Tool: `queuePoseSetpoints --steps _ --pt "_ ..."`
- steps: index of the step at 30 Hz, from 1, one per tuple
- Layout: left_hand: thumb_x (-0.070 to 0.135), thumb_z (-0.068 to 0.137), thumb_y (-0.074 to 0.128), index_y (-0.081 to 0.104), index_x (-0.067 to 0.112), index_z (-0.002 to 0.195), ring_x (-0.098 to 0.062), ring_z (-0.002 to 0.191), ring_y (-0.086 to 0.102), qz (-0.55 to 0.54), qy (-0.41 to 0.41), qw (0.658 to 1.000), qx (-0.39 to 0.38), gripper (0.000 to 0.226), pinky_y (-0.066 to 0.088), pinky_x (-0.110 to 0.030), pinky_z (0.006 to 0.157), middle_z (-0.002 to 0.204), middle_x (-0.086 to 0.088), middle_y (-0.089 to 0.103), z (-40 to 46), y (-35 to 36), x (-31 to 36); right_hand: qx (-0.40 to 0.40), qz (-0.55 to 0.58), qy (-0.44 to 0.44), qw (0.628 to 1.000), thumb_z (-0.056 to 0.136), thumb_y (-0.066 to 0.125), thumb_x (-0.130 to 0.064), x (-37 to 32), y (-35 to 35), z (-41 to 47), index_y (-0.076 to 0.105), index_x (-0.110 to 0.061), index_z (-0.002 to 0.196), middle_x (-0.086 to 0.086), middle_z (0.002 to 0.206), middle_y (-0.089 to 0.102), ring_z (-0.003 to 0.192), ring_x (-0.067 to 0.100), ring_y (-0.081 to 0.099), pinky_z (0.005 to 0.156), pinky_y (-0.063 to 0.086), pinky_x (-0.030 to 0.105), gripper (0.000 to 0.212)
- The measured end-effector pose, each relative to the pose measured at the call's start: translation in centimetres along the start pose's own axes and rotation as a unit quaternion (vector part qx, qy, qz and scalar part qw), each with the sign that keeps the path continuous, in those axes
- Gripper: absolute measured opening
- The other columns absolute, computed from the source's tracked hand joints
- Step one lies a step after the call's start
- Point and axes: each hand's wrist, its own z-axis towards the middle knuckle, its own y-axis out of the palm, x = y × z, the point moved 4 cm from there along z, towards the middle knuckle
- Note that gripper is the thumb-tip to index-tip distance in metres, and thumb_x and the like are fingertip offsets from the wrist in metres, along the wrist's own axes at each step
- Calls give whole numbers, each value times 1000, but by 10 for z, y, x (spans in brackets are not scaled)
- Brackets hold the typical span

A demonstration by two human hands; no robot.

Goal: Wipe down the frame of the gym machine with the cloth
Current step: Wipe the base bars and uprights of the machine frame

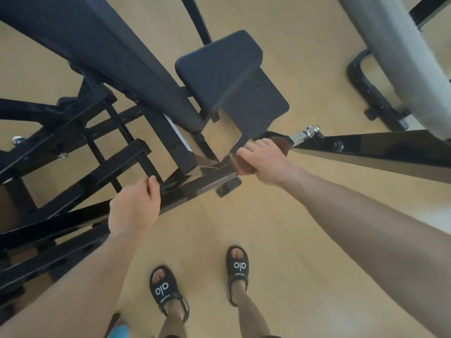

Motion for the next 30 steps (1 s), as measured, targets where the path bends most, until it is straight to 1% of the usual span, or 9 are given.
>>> queuePoseSetpoints --steps 5,10,14,17,20,23,26,28,30 --pt "43 107 21 45 22 68 -9 43 48 9 11 1000 -2 51 29 -20 43 52 2 50 1 -1 2 -10 -23 55 998 86 71 -13 -32 5 3 43 -22 136 5 133 51 127 32 46 117 23 48 58" --pt "44 107 18 47 22 69 -9 44 51 2 12 1000 -6 53 31 -21 43 52 2 51 1 2 0 8 18 -7 1000 85 79 -20 -87 4 12 47 -24 136 2 136 53 129 26 48 118 28 46 60" --pt "45 108 15 48 21 68 -11 43 53 9 8 1000 -11 57 37 -22 44 50 1 52 1 2 -4 -25 32 -61 997 82 80 -14 -48 4 9 43 -26 141 0 135 53 127 24 48 113 32 41 71" --pt "48 107 11 51 19 68 -12 43 55 12 -2 999 -35 62 45 -26 47 48 1 53 0 3 -7 -31 8 10 999 79 80 -12 7 -2 -1 44 -26 138 1 130 54 124 27 49 110 31 41 71" --pt "54 105 5 53 18 76 -15 51 60 43 5 997 -71 66 58 -36 59 55 1 56 3 5 -11 -64 -7 65 996 76 82 -12 36 -9 -9 45 -25 137 2 127 54 123 29 49 109 31 42 73" --pt "54 104 4 55 15 81 -17 59 64 29 -17 995 -91 68 57 -35 63 61 -1 61 3 7 -4 -83 -19 58 995 75 80 -4 23 -14 -4 46 -23 116 2 114 51 113 28 49 103 33 43 57" --pt "54 103 3 55 17 70 -14 49 60 15 -14 997 -78 72 53 -31 55 53 1 58 3 9 2 -108 -9 4 994 85 71 -6 5 -17 11 44 -24 98 -4 102 53 96 23 56 84 47 39 35" --pt "53 105 5 53 18 67 -14 43 55 9 -7 998 -66 70 48 -28 50 49 2 54 3 9 -1 -138 53 -16 989 86 73 -15 9 -19 18 50 -32 92 -5 97 61 89 23 63 76 54 36 29" --pt "52 106 10 53 18 68 -14 44 57 -3 -12 998 -64 66 51 -30 49 49 1 56 3 8 -3 -135 93 -33 986 89 73 -27 18 -21 16 57 -37 99 -9 98 63 93 22 62 77 47 32 22"
